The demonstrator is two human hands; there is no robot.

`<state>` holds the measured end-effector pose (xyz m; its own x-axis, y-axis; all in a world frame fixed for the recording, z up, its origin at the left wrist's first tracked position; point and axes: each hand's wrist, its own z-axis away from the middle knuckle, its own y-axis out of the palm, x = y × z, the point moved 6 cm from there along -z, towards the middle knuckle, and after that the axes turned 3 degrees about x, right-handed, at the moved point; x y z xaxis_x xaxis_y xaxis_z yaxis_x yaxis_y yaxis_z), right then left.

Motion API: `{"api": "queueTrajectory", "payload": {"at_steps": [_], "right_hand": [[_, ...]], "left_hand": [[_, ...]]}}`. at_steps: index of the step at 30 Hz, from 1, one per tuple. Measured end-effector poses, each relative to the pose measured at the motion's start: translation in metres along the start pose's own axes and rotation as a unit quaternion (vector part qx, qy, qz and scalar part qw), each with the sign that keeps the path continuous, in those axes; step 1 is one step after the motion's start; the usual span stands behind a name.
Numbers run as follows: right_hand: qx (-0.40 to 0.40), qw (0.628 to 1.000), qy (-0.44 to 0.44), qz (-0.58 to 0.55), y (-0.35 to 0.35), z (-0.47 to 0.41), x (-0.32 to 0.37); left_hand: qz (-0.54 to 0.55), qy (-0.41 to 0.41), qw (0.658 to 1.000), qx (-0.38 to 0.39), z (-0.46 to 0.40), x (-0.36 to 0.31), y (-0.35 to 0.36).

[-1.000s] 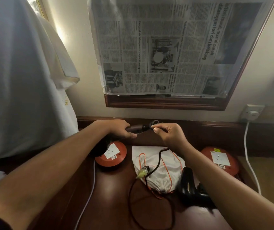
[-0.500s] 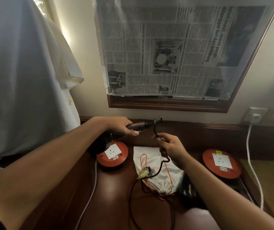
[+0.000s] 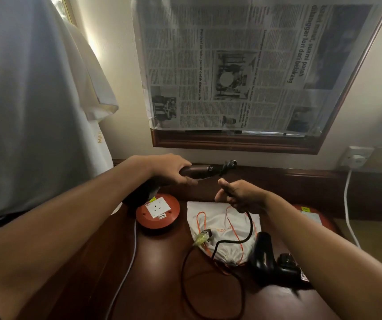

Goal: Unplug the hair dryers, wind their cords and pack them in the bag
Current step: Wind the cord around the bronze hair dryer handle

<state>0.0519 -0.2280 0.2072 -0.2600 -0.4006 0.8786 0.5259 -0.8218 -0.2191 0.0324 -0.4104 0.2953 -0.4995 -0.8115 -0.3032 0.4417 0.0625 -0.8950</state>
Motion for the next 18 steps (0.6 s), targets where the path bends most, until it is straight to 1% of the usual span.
{"api": "queueTrajectory", "payload": {"at_steps": [3, 5, 7, 9, 11, 12, 15, 18], "right_hand": [[0.019, 1.000, 0.016, 0.009, -0.006, 0.000, 0.003], [0.015, 0.999, 0.018, 0.025, -0.013, 0.000, 0.008], [-0.013, 0.994, 0.009, 0.109, -0.024, 0.001, 0.018], [-0.036, 0.977, -0.008, 0.208, -0.033, 0.003, 0.031], [-0.060, 0.966, -0.019, 0.249, -0.038, 0.007, 0.042], [-0.073, 0.963, -0.029, 0.258, -0.039, 0.009, 0.048], [-0.109, 0.965, -0.070, 0.228, -0.043, 0.010, 0.059], [-0.157, 0.957, -0.117, 0.215, -0.046, 0.010, 0.067]], "left_hand": [[-0.035, 0.008, 0.999, -0.001, 0.002, -0.002, 0.000], [-0.067, 0.017, 0.998, -0.008, 0.002, -0.007, 0.001], [-0.088, 0.025, 0.996, -0.009, 0.001, -0.010, 0.004], [-0.086, 0.020, 0.996, 0.003, 0.000, -0.010, 0.010], [-0.087, 0.012, 0.996, 0.016, 0.000, -0.010, 0.015], [-0.093, 0.008, 0.996, 0.018, 0.000, -0.011, 0.016], [-0.118, -0.013, 0.993, 0.025, -0.001, -0.009, 0.021], [-0.137, -0.046, 0.989, 0.030, -0.005, -0.002, 0.028]]}}
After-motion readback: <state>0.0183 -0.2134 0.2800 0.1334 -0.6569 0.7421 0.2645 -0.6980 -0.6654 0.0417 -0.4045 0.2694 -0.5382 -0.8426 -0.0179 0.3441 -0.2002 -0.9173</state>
